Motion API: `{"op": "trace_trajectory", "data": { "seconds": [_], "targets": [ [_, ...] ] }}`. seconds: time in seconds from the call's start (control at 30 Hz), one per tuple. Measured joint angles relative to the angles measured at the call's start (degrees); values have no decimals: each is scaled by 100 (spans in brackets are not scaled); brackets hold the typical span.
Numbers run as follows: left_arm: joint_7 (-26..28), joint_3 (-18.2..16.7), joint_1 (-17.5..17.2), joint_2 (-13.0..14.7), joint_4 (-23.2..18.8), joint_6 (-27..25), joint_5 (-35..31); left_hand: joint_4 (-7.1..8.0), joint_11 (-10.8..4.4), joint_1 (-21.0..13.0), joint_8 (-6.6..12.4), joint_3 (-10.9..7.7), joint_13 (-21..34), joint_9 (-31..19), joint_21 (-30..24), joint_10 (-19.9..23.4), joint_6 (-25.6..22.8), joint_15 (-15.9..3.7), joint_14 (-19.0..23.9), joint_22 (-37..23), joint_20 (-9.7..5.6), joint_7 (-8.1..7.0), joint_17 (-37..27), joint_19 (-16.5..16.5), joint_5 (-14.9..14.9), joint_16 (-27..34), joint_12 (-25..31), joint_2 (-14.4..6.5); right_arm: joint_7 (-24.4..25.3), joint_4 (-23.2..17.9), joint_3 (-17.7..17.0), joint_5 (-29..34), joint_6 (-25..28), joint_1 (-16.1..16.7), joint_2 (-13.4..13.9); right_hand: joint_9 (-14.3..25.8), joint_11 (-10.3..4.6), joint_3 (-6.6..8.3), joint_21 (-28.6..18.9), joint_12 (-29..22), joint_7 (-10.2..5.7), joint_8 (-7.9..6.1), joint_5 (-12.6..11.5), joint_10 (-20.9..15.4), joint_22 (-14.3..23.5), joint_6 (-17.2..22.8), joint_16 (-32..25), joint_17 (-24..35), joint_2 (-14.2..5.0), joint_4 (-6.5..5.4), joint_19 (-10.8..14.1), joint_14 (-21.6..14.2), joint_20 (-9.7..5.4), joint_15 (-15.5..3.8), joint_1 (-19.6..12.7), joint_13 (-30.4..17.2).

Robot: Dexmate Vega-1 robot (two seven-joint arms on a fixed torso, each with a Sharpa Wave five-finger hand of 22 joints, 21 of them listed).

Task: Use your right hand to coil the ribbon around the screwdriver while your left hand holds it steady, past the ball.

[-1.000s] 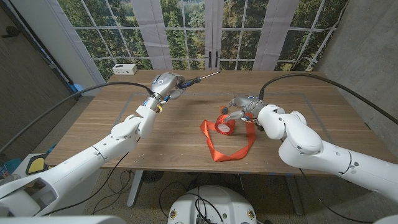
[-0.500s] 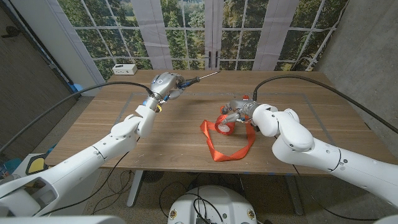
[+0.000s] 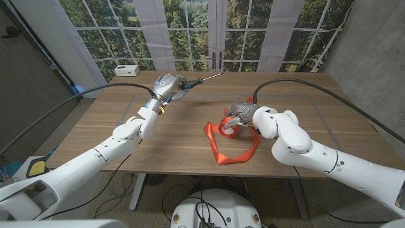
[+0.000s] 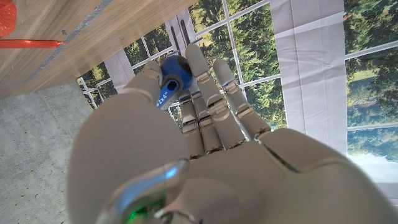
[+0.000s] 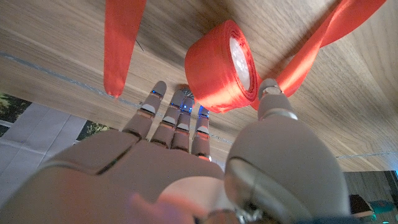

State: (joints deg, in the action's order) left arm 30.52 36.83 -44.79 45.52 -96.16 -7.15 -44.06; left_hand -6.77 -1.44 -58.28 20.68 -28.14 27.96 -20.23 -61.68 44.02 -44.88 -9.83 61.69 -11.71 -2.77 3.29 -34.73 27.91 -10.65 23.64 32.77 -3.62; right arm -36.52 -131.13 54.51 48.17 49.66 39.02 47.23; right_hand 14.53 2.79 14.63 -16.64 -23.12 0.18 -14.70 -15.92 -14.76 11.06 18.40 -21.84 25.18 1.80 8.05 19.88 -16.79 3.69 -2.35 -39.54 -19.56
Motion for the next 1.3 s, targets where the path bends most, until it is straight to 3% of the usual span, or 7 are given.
{"op": "trace_trajectory", "data": {
  "seconds": [0.53, 0.83, 1.0, 1.07, 1.13, 1.2, 1.3],
  "targets": [
    [-11, -32, -88, 48, -123, -66, 4, 0, 0, 0, 0, 0, 4, 0, -84, 0, 0, 1, 40, 26, 31, 0, -48, -30, 0, -79, -22, 0, -60, 351, -50, 309, -190, 136, -221, 27, -65, -48, -40, -249, -60, -144, -44, -412, 0, 487, -222, 169, -106, -1, 209, -406, -40, -10, -211, -53],
    [-40, -64, -151, 73, -213, -117, -12, 0, 0, 0, 0, 0, 8, 0, -127, 0, 0, 1, 41, 53, -1, 0, -75, -61, 0, -84, -39, 0, 22, 522, -112, 422, -299, 223, -313, 10, -251, -94, -132, -569, -176, -415, -88, -983, 0, 1269, -556, 392, -264, 46, 450, -978, -163, -30, -568, -80],
    [-56, -74, -175, 82, -250, -137, -18, 0, 0, 0, 0, 0, 167, 0, -150, 0, 0, 10, 52, 53, -1, 0, -83, -61, 0, -122, -85, 0, 15, 594, -157, 431, -321, 262, -350, -13, -354, -118, -180, -894, -205, -699, -88, -1580, 0, 2107, -891, 649, -492, 25, 585, -1491, -237, -46, -843, -147],
    [-64, -79, -186, 83, -266, -151, -24, 0, 0, 0, 0, 0, 168, 0, -150, 0, 0, 0, 63, 53, -1, 0, -98, -61, 0, -123, -87, 0, 39, 635, -191, 446, -327, 288, -367, -15, -393, -91, -227, -1068, -214, -812, -87, -1885, 0, 2430, -1100, 820, -546, 67, 705, -1757, -264, -72, -1031, -193],
    [-67, -80, -192, 83, -273, -155, -29, 0, 0, 0, 0, 0, 168, 0, -150, 0, 0, -1, 61, 53, -1, 0, -102, -61, 0, -123, -88, 0, 67, 658, -216, 448, -331, 308, -378, -15, -428, -84, -275, -1278, -62, -974, -39, -2230, 14, 2591, -1396, 1078, -630, 89, 815, -2056, -294, -101, -1196, -269],
    [-72, -81, -194, 84, -277, -159, -34, 0, 0, 0, 0, 0, 168, 0, -150, 0, 0, -2, 61, 53, -1, 0, -103, -61, 0, -123, -88, 0, 91, 676, -249, 441, -337, 333, -385, -11, -392, -83, -329, -1498, 5, -988, 46, -2632, 29, 2656, -1705, 1348, -670, 103, 914, -2387, -318, -132, -1322, -330],
    [-82, -83, -200, 85, -286, -167, -41, 0, 0, 0, 0, 0, 168, 0, -193, 0, 0, -2, 61, 53, 0, 0, -105, -61, 0, -123, -88, 0, 191, 699, -370, 324, -362, 417, -388, -4, -292, -65, -384, -1748, 291, -989, 159, -3072, 35, 2942, -2009, 1617, -666, 57, 1027, -2757, -326, -212, -1326, -382]
  ]
}}
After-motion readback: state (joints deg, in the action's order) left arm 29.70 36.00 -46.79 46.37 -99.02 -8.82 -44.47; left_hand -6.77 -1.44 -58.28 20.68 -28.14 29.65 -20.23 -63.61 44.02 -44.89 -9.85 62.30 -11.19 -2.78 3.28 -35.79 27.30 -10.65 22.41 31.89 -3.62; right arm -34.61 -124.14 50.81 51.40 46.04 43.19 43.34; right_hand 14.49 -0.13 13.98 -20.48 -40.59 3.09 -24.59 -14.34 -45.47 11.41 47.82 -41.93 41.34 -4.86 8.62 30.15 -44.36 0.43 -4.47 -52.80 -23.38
